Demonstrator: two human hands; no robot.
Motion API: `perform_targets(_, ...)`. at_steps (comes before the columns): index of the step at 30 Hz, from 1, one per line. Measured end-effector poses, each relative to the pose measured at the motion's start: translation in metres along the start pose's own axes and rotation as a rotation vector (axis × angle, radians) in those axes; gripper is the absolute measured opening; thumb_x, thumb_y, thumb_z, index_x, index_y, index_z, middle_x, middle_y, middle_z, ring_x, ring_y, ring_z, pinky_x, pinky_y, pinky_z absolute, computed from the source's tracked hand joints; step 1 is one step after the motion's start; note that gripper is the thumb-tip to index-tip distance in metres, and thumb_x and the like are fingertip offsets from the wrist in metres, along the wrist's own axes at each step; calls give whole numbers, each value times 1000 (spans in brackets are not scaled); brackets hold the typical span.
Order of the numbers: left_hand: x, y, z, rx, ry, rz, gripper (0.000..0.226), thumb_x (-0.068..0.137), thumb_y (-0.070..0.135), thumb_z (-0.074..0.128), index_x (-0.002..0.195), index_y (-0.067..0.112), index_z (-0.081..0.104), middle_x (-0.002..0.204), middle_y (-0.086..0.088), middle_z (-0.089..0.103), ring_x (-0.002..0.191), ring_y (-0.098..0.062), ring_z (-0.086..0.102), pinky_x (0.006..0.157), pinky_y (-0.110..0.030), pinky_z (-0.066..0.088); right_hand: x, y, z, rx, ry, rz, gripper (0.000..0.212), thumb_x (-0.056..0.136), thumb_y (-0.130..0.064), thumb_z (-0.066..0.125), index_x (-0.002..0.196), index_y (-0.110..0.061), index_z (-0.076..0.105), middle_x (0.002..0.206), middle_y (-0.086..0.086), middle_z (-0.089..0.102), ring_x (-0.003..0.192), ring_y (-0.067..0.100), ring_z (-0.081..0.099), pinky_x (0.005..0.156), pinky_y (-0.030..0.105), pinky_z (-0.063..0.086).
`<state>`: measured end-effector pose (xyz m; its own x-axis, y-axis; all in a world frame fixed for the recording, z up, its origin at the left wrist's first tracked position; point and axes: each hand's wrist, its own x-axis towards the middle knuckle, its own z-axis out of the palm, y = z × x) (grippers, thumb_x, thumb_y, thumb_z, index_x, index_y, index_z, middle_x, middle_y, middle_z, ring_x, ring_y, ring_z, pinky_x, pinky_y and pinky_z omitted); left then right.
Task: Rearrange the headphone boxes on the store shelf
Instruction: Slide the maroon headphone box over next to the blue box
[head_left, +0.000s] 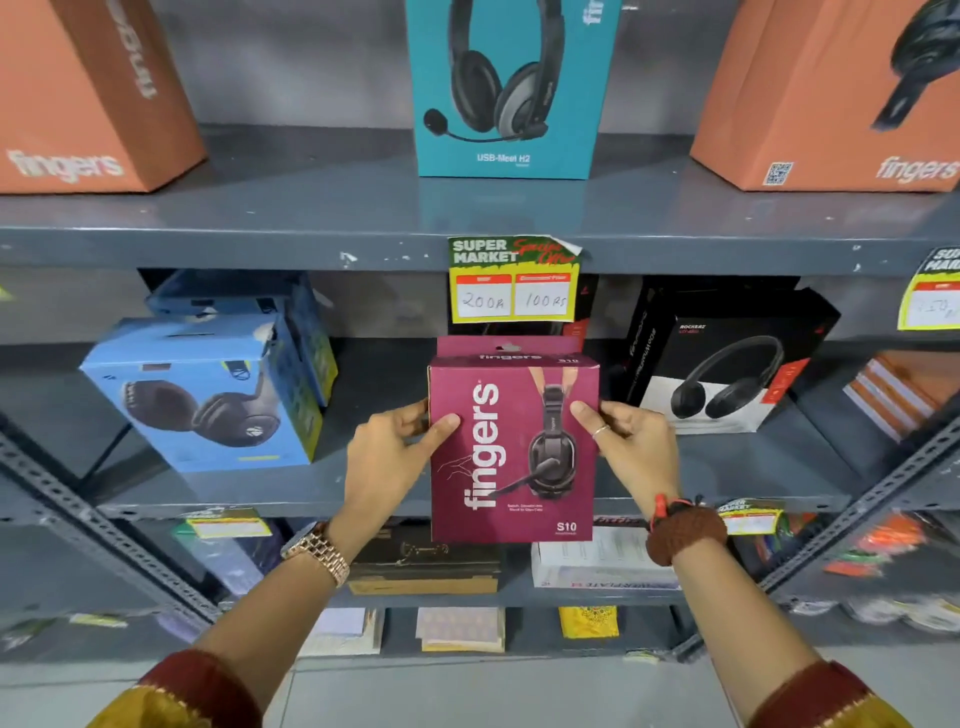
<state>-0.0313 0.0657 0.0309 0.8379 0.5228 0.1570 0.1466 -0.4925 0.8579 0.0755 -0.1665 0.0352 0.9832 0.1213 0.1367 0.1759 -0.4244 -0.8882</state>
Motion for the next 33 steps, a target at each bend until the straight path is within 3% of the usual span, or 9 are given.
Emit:
perform_targets(4,-9,-9,-33,2,-19,-19,61,63,73,59,109,34,69,92,6,78,80,-5,72,67,-40,61,-20,-17,15,7,-22,-13,41,76,-52,68,101,-21,76,80,-1,78,71,15,70,77,43,60)
perform_targets(7,-7,-20,-52,-37,-29,-44,44,74,57,66,109,31,69,94,4,78,85,-10,73,69,-41,61,-25,-26,38,3,-60,-31,39,78,-50,67,101,-21,76,84,0,78,76,18,71,77,44,59)
perform_targets(10,0,-35,-66,-97,-29,-46,34,83,35,67,115,25,66,97,6,75,89,-14,72,68,-31,61,-19,-35,68,6,-95,-78,26,85,-39,65,101,-20,73,89,-4,75,86,15,70,84,38,57)
perform_targets(12,8,-46,-72,-131,-30,-53,41,85,24,66,125,18,59,105,4,71,93,-16,71,70,-21,58,-11,-42,93,33,-145,-79,23,90,-28,60,109,-16,68,101,1,73,95,14,67,89,31,52)
perform_targets(14,15,-54,-71,-155,-33,-75,56,84,16,67,137,12,46,118,-2,66,105,-19,65,87,-30,56,-3,-45,114,19,-189,-68,22,95,-20,53,113,-12,61,109,7,71,98,17,64,88,26,46)
perform_targets(19,28,-73,-66,-219,-28,-134,75,81,-6,61,145,13,26,126,-7,60,109,-21,61,94,-36,51,20,-43,163,-70,-296,-26,33,97,-9,43,130,-6,41,127,16,61,118,31,58,100,36,44)
perform_targets(25,47,-93,-62,-261,-19,-127,80,79,-11,56,146,18,23,121,4,54,110,-16,60,95,-34,50,33,-37,189,-55,-329,-1,42,95,-2,41,136,-9,36,127,15,60,120,31,55,101,32,40)
perform_targets(28,44,-100,-56,-347,-1,-130,81,82,-12,54,148,21,19,132,0,53,113,-11,60,101,-33,47,32,-36,188,-15,-352,-17,45,94,0,42,138,-9,37,129,13,59,122,30,54,108,40,42)
perform_targets(33,14,-103,-24,-387,198,-197,68,88,-3,53,146,18,24,149,-7,38,129,-16,46,111,-41,38,21,-13,161,80,-324,35,55,96,1,44,148,-10,29,152,10,37,141,23,34,117,33,28)
